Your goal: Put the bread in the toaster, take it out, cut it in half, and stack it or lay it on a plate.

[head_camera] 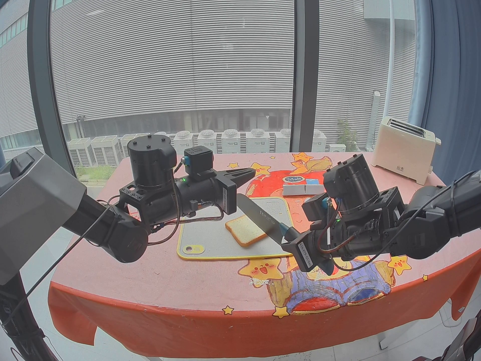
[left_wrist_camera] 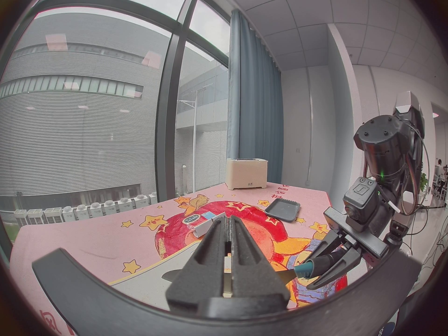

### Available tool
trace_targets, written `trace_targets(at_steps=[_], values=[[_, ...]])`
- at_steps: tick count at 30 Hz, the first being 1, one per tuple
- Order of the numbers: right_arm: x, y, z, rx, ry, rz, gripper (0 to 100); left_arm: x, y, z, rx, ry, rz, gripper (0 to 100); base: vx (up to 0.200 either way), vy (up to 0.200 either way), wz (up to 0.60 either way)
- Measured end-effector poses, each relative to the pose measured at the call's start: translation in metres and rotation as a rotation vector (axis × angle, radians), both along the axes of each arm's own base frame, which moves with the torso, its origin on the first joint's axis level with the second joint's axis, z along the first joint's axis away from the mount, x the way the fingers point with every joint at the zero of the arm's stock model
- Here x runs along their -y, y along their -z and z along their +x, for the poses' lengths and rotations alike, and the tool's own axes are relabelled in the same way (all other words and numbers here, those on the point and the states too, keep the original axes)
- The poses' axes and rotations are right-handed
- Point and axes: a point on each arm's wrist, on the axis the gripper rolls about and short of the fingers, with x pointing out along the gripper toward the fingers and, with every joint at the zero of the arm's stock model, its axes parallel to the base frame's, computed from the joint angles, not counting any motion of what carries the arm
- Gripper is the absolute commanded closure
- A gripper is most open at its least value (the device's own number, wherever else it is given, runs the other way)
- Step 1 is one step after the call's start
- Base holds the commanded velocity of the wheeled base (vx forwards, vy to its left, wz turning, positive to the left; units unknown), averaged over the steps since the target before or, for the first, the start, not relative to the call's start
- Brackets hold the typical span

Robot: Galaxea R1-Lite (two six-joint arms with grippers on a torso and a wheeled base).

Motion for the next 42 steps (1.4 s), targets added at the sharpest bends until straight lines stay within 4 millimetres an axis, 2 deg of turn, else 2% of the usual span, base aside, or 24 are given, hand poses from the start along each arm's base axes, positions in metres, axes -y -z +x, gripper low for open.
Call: trace_targets(at_steps=[6,14,26,42], values=[[-0.001,0.0,0.0,0.0,-0.003,-0.004,100,0.005,0.001,0.007,0.04,0.002,-0.023,100,0.0,0.0,0.0],[-0.001,0.002,0.002,-0.004,-0.002,-0.011,100,0.011,0.02,0.014,0.012,0.011,-0.007,100,0.0,0.0,0.0],[-0.003,0.006,0.004,-0.013,-0.002,-0.019,100,0.019,0.042,0.017,-0.018,0.023,0.02,100,0.0,0.0,0.0],[-0.005,0.009,0.006,-0.011,0.007,-0.031,100,0.021,0.057,0.02,0.003,0.021,0.03,100,0.0,0.0,0.0]])
